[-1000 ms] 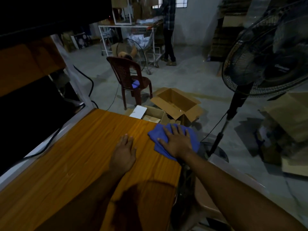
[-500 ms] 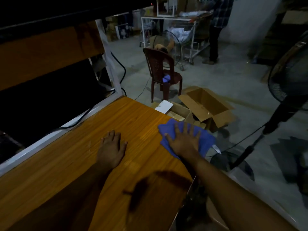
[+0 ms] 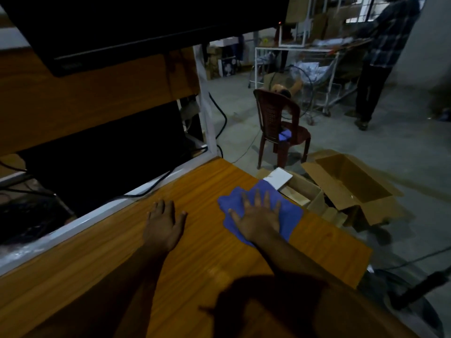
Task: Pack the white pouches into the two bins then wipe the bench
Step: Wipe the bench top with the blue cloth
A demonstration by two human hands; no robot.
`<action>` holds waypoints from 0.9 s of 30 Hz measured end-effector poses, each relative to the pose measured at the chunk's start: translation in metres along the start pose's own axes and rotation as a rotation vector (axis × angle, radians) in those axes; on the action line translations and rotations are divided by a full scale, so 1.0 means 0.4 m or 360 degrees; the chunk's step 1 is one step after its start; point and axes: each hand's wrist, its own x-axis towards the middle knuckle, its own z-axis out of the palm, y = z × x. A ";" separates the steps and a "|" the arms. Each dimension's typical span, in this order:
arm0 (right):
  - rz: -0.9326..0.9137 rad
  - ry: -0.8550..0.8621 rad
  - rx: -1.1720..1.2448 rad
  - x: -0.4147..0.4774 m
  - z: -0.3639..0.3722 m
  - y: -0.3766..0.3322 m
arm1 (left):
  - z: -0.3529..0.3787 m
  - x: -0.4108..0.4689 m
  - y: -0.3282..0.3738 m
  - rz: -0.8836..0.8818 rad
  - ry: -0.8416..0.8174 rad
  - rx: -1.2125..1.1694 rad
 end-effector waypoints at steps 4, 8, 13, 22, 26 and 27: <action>-0.0633 -0.0021 0.0013 -0.001 0.020 0.000 | 0.000 0.035 -0.014 0.0000 -0.0148 0.0160; -0.0411 0.0064 -0.0029 0.118 -0.005 0.045 | 0.001 0.041 -0.021 0.0047 -0.0043 0.0051; -0.0251 0.0031 0.0073 0.291 0.013 -0.089 | 0.007 0.081 -0.044 -0.0438 0.0268 0.0006; -0.0200 0.0111 0.0129 0.383 0.024 -0.155 | 0.029 0.099 -0.065 -0.0471 0.0188 0.0087; 0.0014 0.0061 0.0098 0.453 0.011 -0.225 | 0.031 0.106 -0.074 -0.0452 0.0235 0.0068; -0.0145 0.0031 0.0095 0.442 0.024 -0.257 | 0.032 0.107 -0.075 -0.0462 0.0230 0.0061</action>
